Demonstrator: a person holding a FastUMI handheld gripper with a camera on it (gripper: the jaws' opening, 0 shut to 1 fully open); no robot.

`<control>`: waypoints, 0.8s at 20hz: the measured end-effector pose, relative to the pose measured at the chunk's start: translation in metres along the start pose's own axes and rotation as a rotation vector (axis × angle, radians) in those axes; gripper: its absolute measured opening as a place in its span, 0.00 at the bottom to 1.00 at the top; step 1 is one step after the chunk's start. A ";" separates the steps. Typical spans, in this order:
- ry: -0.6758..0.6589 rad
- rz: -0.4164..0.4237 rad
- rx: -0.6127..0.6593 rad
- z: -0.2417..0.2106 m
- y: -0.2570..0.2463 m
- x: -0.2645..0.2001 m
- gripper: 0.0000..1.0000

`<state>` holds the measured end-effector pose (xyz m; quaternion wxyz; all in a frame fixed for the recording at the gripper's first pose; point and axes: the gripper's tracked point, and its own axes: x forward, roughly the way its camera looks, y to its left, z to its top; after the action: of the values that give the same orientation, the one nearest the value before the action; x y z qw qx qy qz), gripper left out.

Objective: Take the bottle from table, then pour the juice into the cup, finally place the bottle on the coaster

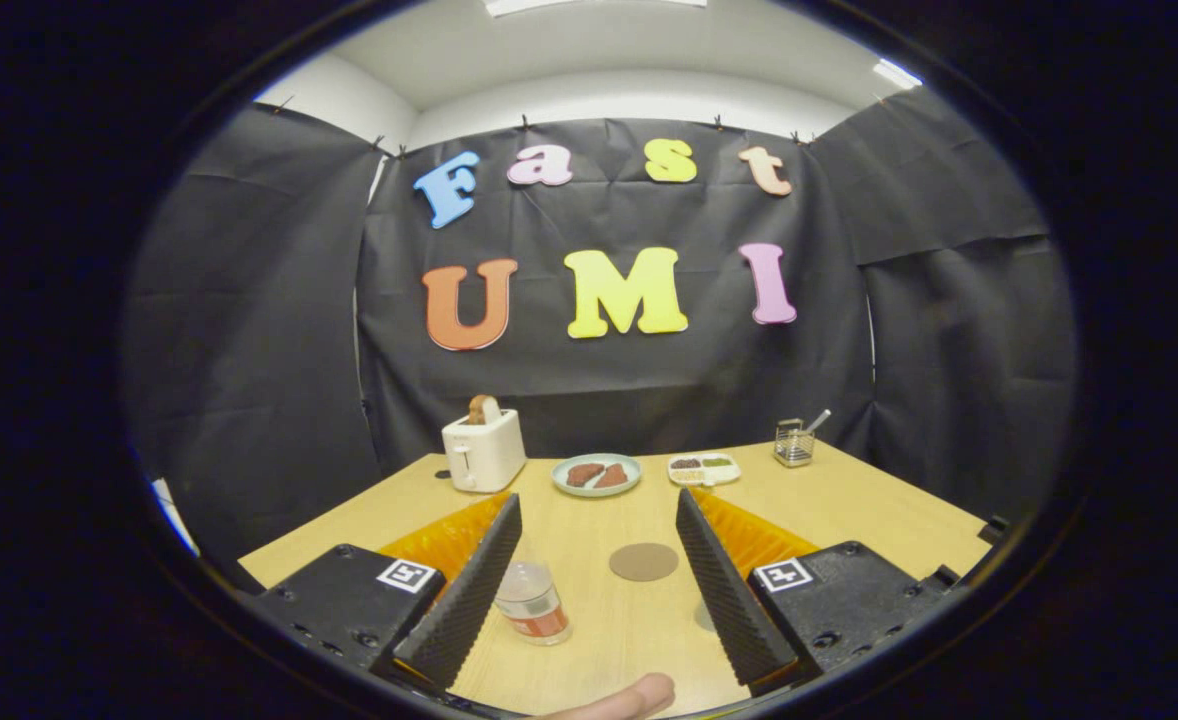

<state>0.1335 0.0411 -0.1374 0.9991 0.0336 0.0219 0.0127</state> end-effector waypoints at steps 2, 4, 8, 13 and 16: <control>0.003 0.015 0.002 -0.012 0.008 0.005 1.00; 0.005 0.020 0.003 -0.021 0.014 0.010 1.00; 0.014 0.022 -0.027 -0.036 0.031 0.017 1.00; 0.031 0.019 -0.036 -0.054 0.048 0.025 1.00; 0.038 0.021 -0.045 -0.067 0.059 0.029 1.00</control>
<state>0.1585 0.1054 -0.2018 0.9988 0.0112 0.0400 0.0245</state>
